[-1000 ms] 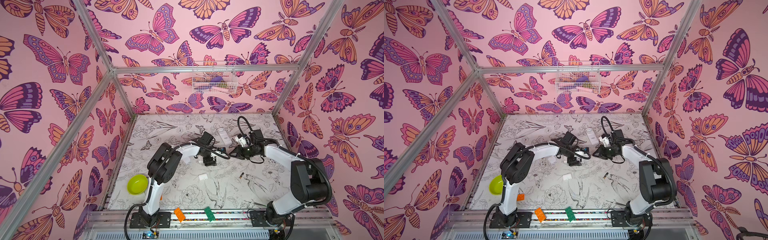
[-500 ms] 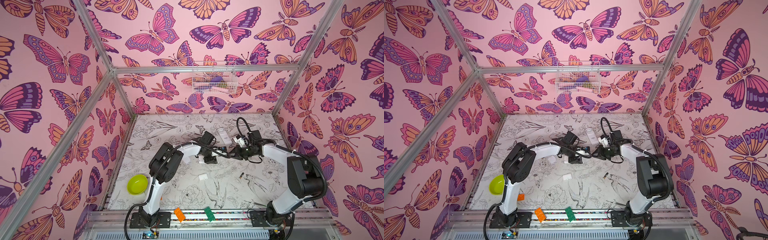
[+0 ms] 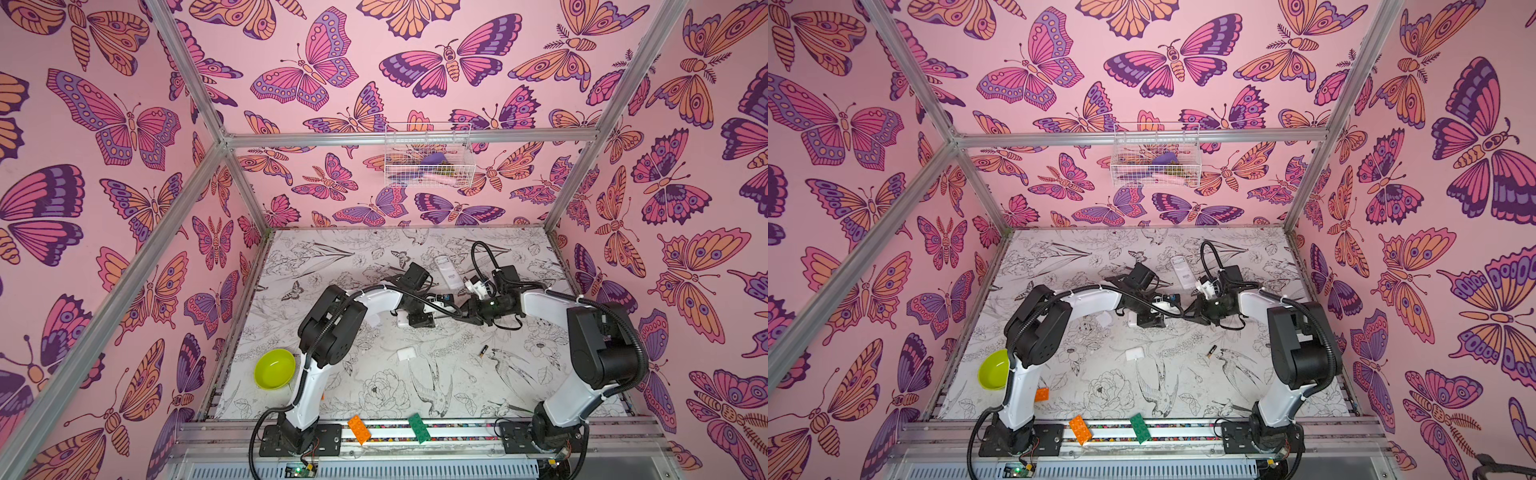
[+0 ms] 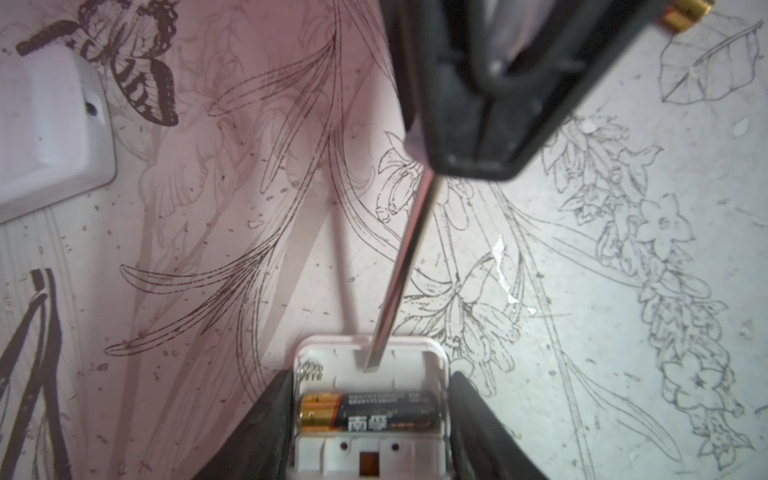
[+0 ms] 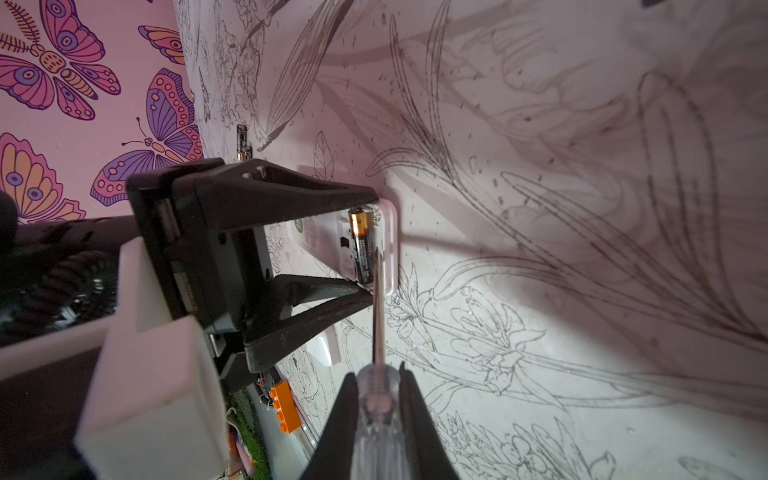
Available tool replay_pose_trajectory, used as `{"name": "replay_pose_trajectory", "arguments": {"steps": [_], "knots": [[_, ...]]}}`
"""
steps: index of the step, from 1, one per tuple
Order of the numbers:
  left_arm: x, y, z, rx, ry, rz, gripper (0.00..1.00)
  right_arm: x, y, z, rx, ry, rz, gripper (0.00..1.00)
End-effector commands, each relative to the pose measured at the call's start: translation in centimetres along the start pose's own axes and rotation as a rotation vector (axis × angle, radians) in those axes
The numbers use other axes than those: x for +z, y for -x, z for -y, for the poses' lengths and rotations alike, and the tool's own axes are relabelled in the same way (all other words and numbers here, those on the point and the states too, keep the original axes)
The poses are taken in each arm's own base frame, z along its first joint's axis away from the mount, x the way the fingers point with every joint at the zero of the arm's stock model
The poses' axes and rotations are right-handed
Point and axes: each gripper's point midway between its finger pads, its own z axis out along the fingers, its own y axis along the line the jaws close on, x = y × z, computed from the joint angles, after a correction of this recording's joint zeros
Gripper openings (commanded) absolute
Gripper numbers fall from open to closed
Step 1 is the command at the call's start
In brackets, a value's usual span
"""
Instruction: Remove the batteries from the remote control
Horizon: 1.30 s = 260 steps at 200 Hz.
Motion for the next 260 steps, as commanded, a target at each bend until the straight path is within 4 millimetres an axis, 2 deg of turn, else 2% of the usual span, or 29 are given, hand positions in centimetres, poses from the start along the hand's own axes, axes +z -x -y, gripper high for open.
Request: {"name": "replay_pose_trajectory", "arguments": {"steps": [1, 66, 109, 135, 163, 188, 227, 260], "knots": [[1.4, -2.4, 2.0, -0.008, -0.069, -0.075, 0.38, 0.5, -0.1, 0.8, 0.026, -0.001, -0.008, 0.0], [1.2, -2.2, 2.4, -0.002, -0.079, -0.064, 0.33, 2.6, -1.3, 1.4, 0.07, 0.035, -0.067, 0.0], [1.1, -2.2, 2.5, 0.0, -0.079, -0.063, 0.34, 2.2, -1.4, 1.0, 0.061, 0.038, -0.058, 0.0], [1.0, -2.1, 2.5, -0.002, -0.074, -0.067, 0.39, 1.6, -1.2, 0.4, 0.039, 0.037, -0.054, 0.0], [0.7, -1.9, 2.2, 0.008, -0.057, -0.069, 0.53, 1.2, -1.1, -0.7, 0.019, 0.084, -0.042, 0.0], [-0.8, -0.1, 1.8, 0.001, -0.041, -0.023, 0.56, 0.8, -1.0, -1.5, -0.005, 0.108, -0.026, 0.0], [-3.4, 2.9, 1.9, -0.021, -0.056, 0.047, 0.69, 0.9, -0.4, -1.7, -0.009, 0.139, -0.014, 0.0], [-4.7, 3.4, 2.0, -0.009, -0.05, 0.052, 0.74, 1.3, -0.2, -1.6, 0.007, 0.158, -0.015, 0.0]]}}
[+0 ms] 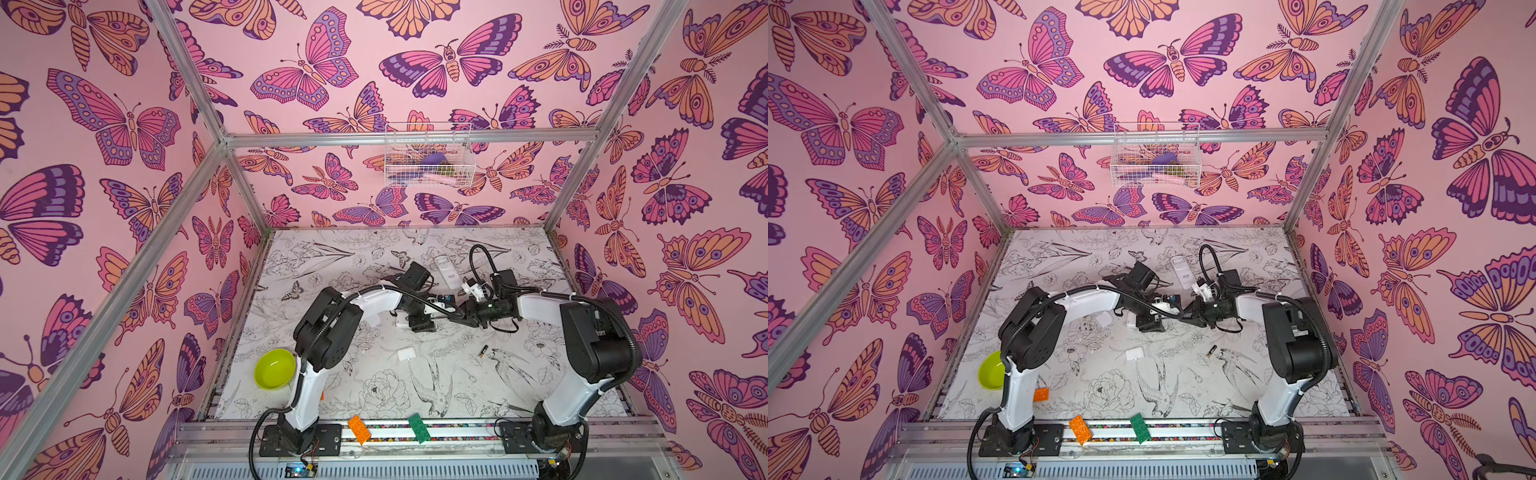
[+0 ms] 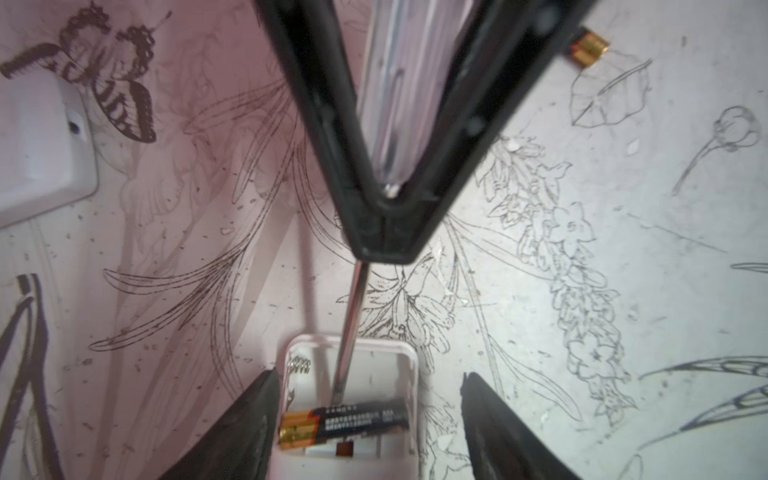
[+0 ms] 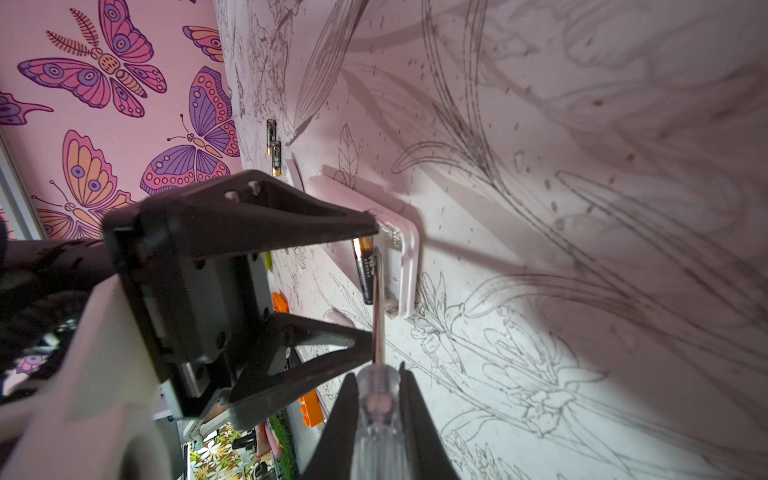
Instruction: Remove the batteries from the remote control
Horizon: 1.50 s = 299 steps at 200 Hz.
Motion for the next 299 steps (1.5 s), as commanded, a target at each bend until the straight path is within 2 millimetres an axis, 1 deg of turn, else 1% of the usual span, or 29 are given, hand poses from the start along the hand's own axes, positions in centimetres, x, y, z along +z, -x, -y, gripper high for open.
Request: {"name": "replay_pose_trajectory", "arguments": {"steps": [1, 23, 51, 70, 86, 110, 135, 165, 186, 210, 226, 251, 284, 299], "knots": [[-2.4, 2.1, 0.5, 0.006, -0.01, 0.039, 0.73, 0.2, 0.2, -0.7, -0.006, 0.044, -0.003, 0.0], [-3.3, 2.3, 0.3, -0.009, 0.005, 0.041, 0.74, 0.0, 0.4, -1.2, -0.018, 0.056, 0.022, 0.0], [-3.9, 1.8, -0.1, -0.022, 0.033, 0.021, 0.73, 0.3, 0.3, -0.9, 0.001, 0.059, 0.002, 0.0], [-4.3, 1.3, 0.4, -0.013, 0.026, 0.013, 0.71, 0.0, 0.1, -1.2, -0.013, 0.064, 0.014, 0.0], [-4.4, 0.9, 0.9, 0.003, 0.017, 0.012, 0.67, -0.1, -0.5, -1.2, -0.018, 0.061, -0.008, 0.0], [-4.0, 0.1, 1.2, 0.04, 0.001, -0.016, 0.58, -0.3, -1.0, -1.0, -0.019, 0.049, -0.016, 0.0], [-3.6, -1.1, 1.2, 0.088, -0.014, -0.039, 0.53, 0.0, -1.2, -0.8, -0.006, 0.059, -0.024, 0.0], [-3.4, -1.5, 1.2, 0.127, -0.05, -0.045, 0.52, -0.2, -1.1, -1.1, -0.02, 0.061, -0.009, 0.0], [-2.8, -2.0, 1.0, 0.168, -0.064, -0.056, 0.52, -0.1, -1.3, -0.9, -0.008, 0.055, -0.033, 0.0], [-2.4, -2.0, 0.8, 0.187, -0.077, -0.058, 0.53, -0.4, -1.3, -1.4, -0.03, 0.065, -0.017, 0.0], [-1.9, -2.4, 0.9, 0.216, -0.09, -0.06, 0.54, -0.3, -1.5, -1.3, -0.025, 0.071, -0.031, 0.0], [-1.6, -2.3, 0.3, 0.231, -0.078, -0.068, 0.53, -0.4, -1.5, -1.5, -0.032, 0.072, -0.028, 0.0], [-1.0, -2.7, 0.4, 0.264, -0.092, -0.071, 0.52, -0.1, -1.5, -1.4, -0.019, 0.078, -0.044, 0.0], [-0.8, -3.0, 0.5, 0.265, -0.097, -0.075, 0.51, -0.1, -1.5, -1.7, -0.034, 0.086, -0.036, 0.0]]}}
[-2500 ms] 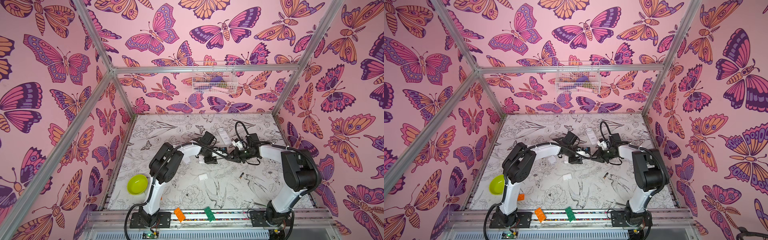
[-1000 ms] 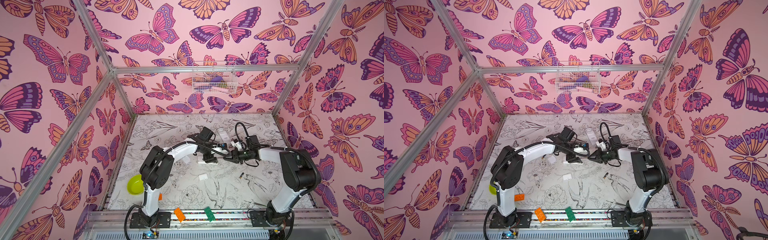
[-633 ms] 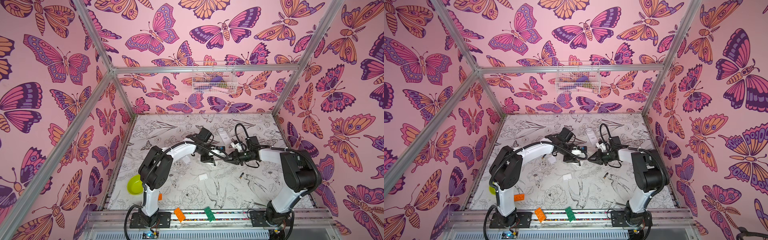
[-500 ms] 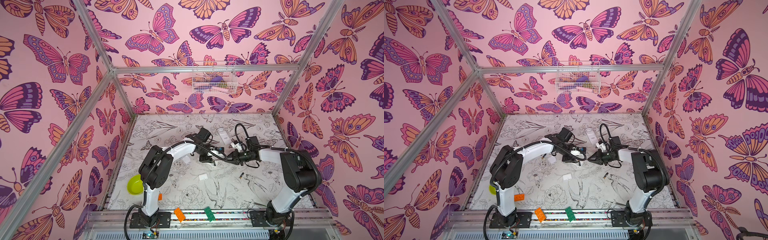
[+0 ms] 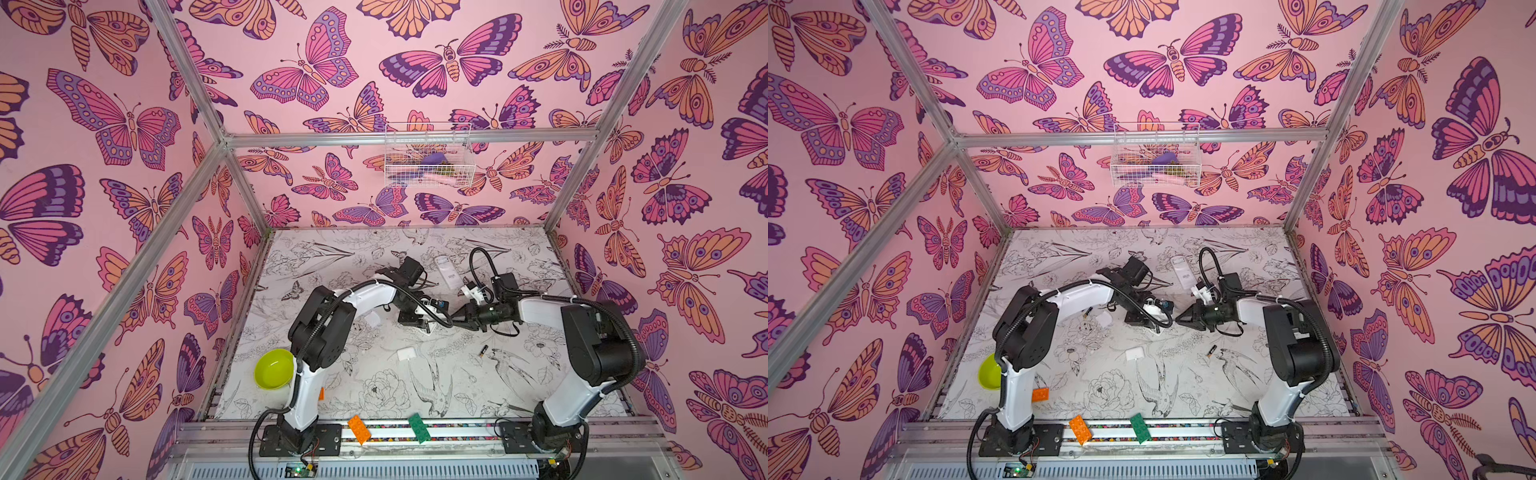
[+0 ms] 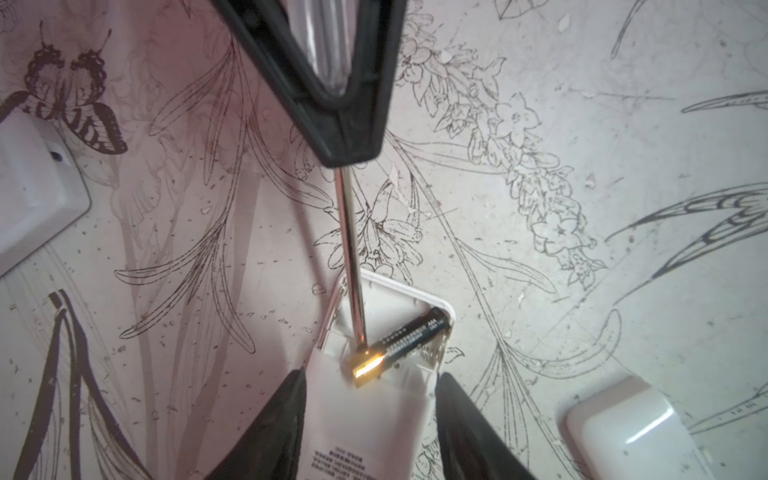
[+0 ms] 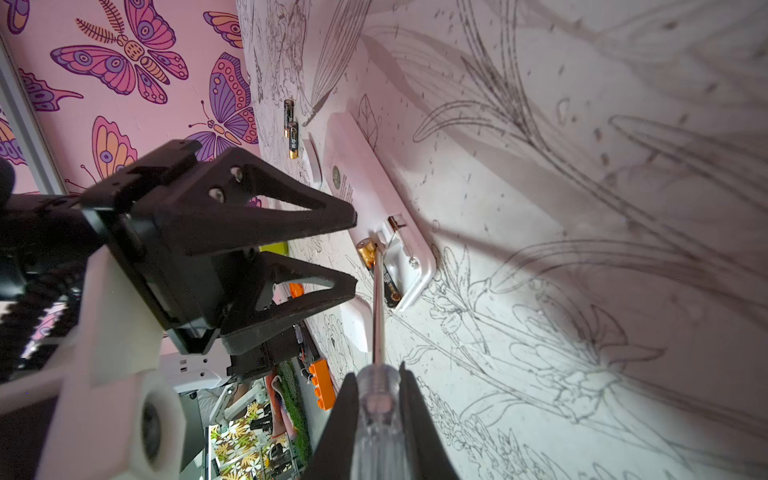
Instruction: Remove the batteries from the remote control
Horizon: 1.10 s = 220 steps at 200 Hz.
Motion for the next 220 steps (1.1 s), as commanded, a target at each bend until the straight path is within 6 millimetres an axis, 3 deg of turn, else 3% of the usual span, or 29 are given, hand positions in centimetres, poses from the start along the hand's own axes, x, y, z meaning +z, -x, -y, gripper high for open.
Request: {"name": "replay_pose_trajectory", "arguments": {"steps": [1, 63, 154, 220], "knots": [[0.7, -0.5, 0.5, 0.021, -0.038, 0.0, 0.51, 0.1, -0.1, -1.2, -0.046, 0.035, -0.008, 0.0], [1.5, -1.4, 1.2, 0.075, -0.06, -0.022, 0.43, 0.8, -0.4, -1.0, -0.039, 0.049, -0.029, 0.0], [1.2, -2.8, 2.8, 0.103, -0.076, -0.073, 0.18, 0.3, -0.4, -1.2, -0.06, 0.03, -0.021, 0.0], [0.8, -2.9, 2.5, 0.121, -0.057, -0.091, 0.04, -3.7, 1.2, -2.5, -0.086, 0.04, 0.084, 0.0]]}}
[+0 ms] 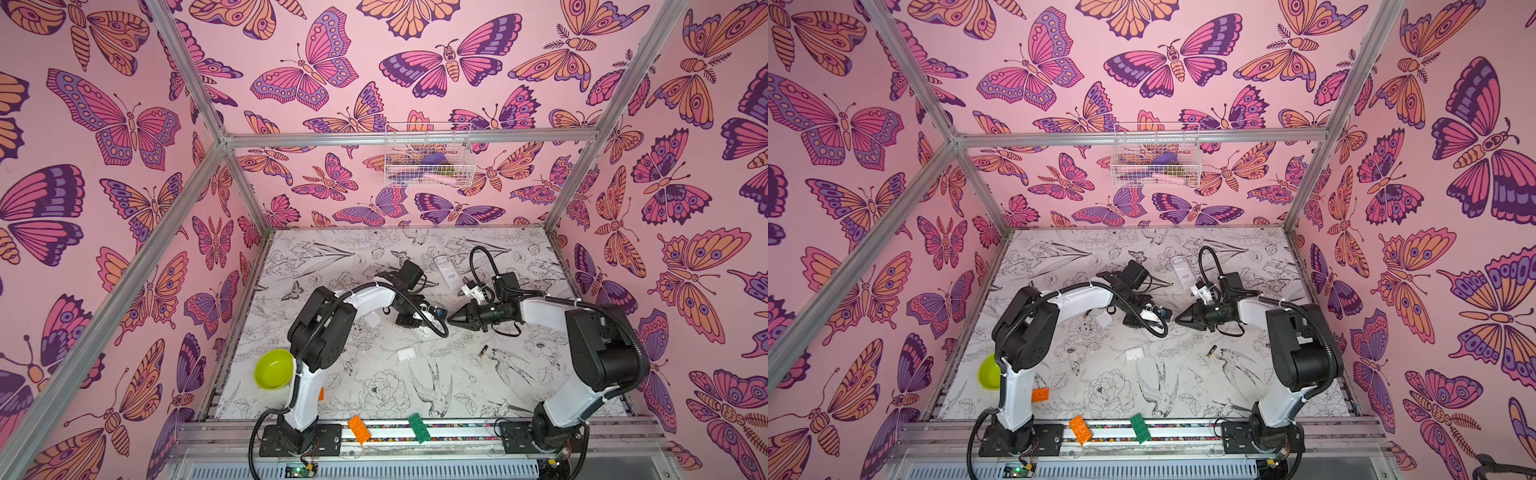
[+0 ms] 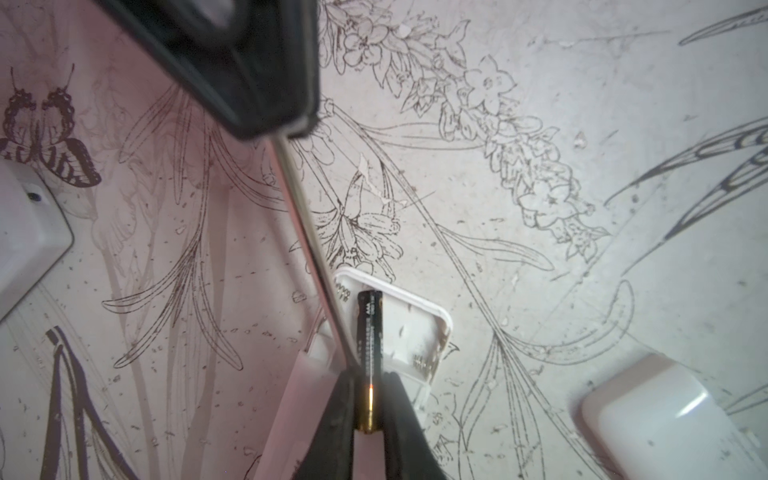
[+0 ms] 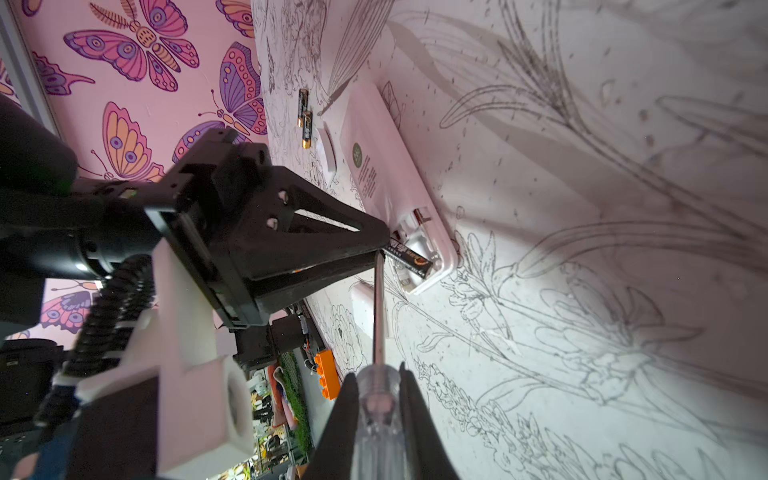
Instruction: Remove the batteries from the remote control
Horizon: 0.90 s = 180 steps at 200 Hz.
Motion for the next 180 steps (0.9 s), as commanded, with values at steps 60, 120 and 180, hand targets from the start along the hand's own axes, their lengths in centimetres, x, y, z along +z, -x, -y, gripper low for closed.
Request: {"name": "replay_pose_trajectory", "arguments": {"steps": [60, 120, 180], "knots": [[-1.9, -0.3, 1.4, -0.047, -0.011, -0.034, 0.0, -4.6, 2.3, -0.7, -0.078, -0.04, 0.185, 0.0], [-5.7, 0.4, 3.7, -0.17, 0.024, -0.029, 0.0, -4.5, 3.8, 1.5, -0.048, -0.099, 0.24, 0.0], [-5.3, -1.2, 8.2, -0.239, -0.042, -0.046, 0.0, -3.4, 4.9, 3.5, 0.01, -0.118, 0.243, 0.0]]}}
